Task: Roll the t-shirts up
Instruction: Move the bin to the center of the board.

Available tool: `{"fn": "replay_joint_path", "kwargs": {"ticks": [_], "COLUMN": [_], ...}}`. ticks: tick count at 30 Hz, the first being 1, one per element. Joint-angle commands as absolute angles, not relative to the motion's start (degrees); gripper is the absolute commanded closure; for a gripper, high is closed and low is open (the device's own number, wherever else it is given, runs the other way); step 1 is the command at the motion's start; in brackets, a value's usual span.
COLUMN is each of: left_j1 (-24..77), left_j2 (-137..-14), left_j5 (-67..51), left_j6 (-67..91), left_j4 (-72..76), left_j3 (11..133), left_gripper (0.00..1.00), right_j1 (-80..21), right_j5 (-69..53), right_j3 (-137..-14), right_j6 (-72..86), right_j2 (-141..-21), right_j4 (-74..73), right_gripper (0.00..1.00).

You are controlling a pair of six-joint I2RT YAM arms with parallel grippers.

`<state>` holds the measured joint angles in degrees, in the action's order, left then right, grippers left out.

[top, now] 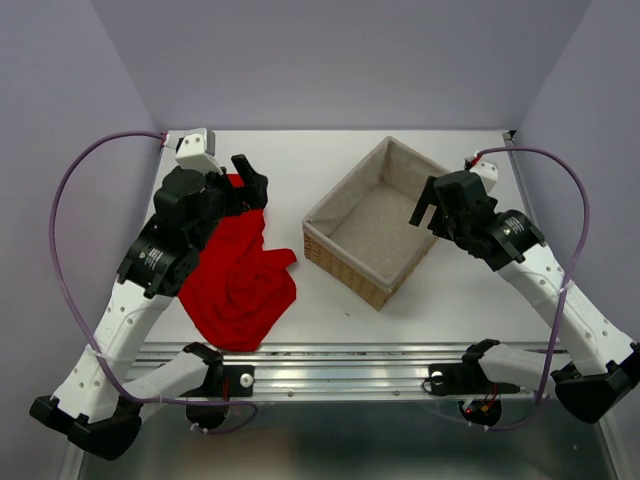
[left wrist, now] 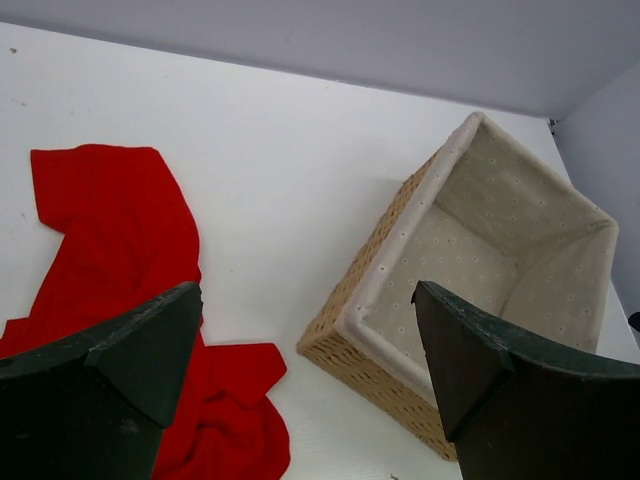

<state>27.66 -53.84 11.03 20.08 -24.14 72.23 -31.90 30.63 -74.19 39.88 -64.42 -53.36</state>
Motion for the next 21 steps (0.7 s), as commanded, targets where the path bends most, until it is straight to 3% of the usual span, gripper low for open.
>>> {"fn": "replay_joint_path", "kwargs": {"ticks": [1, 14, 21], "left_j1": [27.77, 27.86, 27.77], "left_j2": [-53.79, -55.63, -55.46], "left_j5": [12.39, 7.47, 5.80], "left_j6": [20.74, 19.34, 21.44], "left_j4": [-21.18, -24.42, -24.35], "left_j3": [72.51, 73.21, 70.14], "left_gripper": [0.01, 0.01, 0.01], "right_j1": [-31.90, -31.90, -31.90], "right_j5": [32.52, 32.95, 32.44], "right_j3": [-73.22, -74.80, -68.21], "right_j6": [39.64, 43.67, 47.02], "right_j2": [-62.23, -62.23, -58.71], "right_j4": [-50.72, -56.51, -54.76], "right_gripper": [0.00, 0.00, 0.00]}}
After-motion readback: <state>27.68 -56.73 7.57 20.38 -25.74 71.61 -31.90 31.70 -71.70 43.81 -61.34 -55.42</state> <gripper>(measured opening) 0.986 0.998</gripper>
